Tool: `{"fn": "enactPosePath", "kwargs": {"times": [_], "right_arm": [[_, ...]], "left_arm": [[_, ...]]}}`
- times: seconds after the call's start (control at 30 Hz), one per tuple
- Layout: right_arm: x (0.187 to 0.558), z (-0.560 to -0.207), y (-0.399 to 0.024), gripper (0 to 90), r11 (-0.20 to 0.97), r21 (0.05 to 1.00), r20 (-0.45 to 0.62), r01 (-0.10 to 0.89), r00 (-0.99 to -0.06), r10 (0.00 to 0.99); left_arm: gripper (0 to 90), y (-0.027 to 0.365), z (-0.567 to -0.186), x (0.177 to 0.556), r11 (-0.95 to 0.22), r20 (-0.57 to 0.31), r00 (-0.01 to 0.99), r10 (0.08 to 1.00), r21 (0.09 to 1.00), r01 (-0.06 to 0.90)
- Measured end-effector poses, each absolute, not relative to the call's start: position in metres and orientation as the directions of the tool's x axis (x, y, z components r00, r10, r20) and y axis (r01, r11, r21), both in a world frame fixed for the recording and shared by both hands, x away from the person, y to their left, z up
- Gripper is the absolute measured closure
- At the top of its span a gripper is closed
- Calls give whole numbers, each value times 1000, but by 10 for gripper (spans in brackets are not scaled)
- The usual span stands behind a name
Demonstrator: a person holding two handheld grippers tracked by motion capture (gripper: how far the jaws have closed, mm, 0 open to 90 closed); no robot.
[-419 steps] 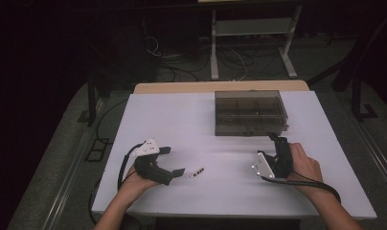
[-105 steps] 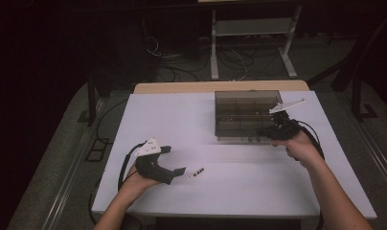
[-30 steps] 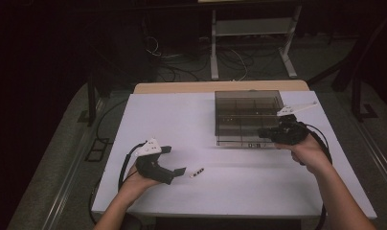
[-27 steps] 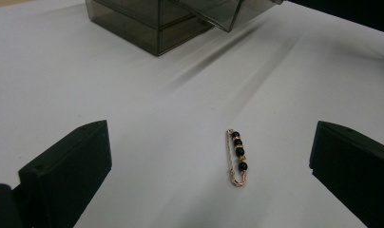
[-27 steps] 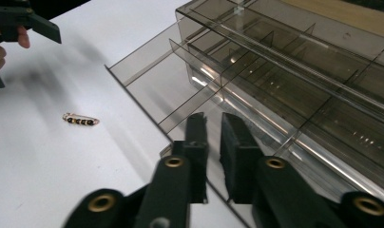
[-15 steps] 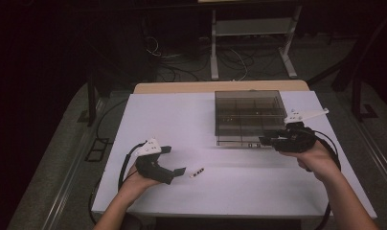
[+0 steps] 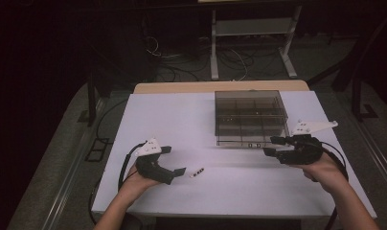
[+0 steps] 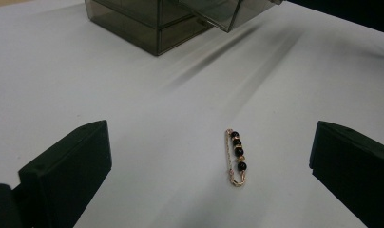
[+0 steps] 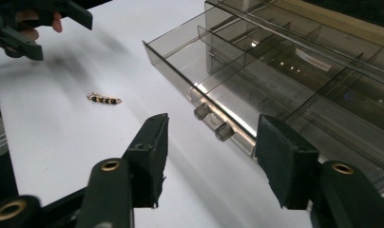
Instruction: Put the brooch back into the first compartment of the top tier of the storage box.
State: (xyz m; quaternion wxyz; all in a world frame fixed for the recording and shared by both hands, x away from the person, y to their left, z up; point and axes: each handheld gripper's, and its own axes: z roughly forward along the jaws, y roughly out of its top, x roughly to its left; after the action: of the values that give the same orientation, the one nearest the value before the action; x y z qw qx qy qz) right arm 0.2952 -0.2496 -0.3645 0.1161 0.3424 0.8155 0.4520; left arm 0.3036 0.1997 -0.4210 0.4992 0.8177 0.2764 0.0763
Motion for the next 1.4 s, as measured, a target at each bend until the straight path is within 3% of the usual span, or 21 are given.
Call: {"fn": "enactPosePath", "kwargs": {"times": [1.07,1.2,1.4], "right_arm": [[259,-418,-259,271,364,826,92,430,-740,666],[257,-423,-261,208,357,828,92,432,-732,675],[252,-433,-262,204,362,822,85,440,-723,686]], "left_arm": [[0,197,-420,301,-362,-144,836,530,853,376],[0,195,-421,302,-365,-143,838,526,852,375],[0,196,-420,301,-359,-147,839,525,855,374]]}}
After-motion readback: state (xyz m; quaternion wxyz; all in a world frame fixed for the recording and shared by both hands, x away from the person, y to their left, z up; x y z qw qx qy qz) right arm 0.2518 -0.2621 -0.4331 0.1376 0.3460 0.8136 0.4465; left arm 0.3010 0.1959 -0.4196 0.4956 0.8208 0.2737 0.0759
